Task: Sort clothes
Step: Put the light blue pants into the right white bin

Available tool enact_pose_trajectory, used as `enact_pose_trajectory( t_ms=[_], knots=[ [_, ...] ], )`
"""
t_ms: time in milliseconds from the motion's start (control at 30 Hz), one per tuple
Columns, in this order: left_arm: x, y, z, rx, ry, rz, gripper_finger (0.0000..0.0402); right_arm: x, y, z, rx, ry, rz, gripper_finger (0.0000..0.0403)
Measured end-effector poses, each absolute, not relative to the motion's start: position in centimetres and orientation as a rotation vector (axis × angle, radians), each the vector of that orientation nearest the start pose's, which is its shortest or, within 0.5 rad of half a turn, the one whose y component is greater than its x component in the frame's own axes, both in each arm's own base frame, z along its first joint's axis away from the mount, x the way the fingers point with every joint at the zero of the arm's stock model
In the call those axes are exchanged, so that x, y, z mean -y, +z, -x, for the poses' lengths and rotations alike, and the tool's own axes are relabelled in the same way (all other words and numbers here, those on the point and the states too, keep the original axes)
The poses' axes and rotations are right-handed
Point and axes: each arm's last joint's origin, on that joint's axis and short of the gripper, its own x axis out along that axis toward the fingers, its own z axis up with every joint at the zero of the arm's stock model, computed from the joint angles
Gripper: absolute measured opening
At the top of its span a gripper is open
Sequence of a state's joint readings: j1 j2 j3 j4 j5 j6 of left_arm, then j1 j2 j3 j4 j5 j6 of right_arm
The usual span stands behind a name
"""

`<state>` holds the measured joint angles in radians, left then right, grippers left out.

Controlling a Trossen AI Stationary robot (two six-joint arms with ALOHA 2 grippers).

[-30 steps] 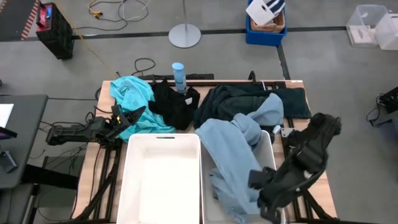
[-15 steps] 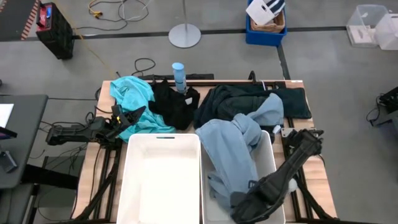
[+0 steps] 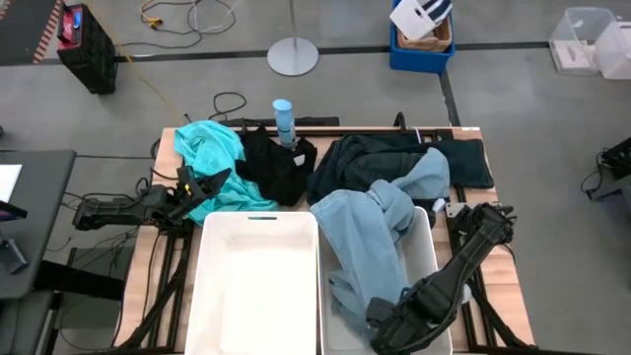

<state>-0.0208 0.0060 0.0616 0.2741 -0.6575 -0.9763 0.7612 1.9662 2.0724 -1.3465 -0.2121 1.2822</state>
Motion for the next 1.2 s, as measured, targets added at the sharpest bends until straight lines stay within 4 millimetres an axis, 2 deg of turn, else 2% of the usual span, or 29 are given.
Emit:
enact_pose_trajectory(
  t_ms=[333, 467, 667, 800, 1000, 1200],
  knots=[
    [-1.6, 20.8, -8.3, 0.605, 0.426, 1.051, 0.0, -23.3, 40.1, -26.3, -1.273, -0.065, -0.858, 0.0204],
    [-1.6, 20.8, -8.3, 0.605, 0.426, 1.052, 0.0, -20.1, 42.5, -25.6, -1.077, -0.155, -0.865, 0.0221],
    [-1.6, 20.8, -8.3, 0.605, 0.427, 1.05, 0.0, -14.9, 45.3, -25.0, -0.791, -0.296, -0.797, 0.022],
    [-1.6, 20.8, -8.3, 0.604, 0.426, 1.05, 0.0, -11.2, 45.9, -24.4, -0.735, -0.466, -0.775, 0.0219],
    [-1.6, 20.8, -8.3, 0.604, 0.427, 1.049, 0.0, -6.2, 45.8, -24.0, -0.75, -0.69, -0.768, 0.0218],
    [-1.6, 20.7, -8.4, 0.582, 0.443, 1.013, 0.0, -1.6, 45.5, -25.1, -0.789, -0.762, -0.778, 0.0218]
  ],
)
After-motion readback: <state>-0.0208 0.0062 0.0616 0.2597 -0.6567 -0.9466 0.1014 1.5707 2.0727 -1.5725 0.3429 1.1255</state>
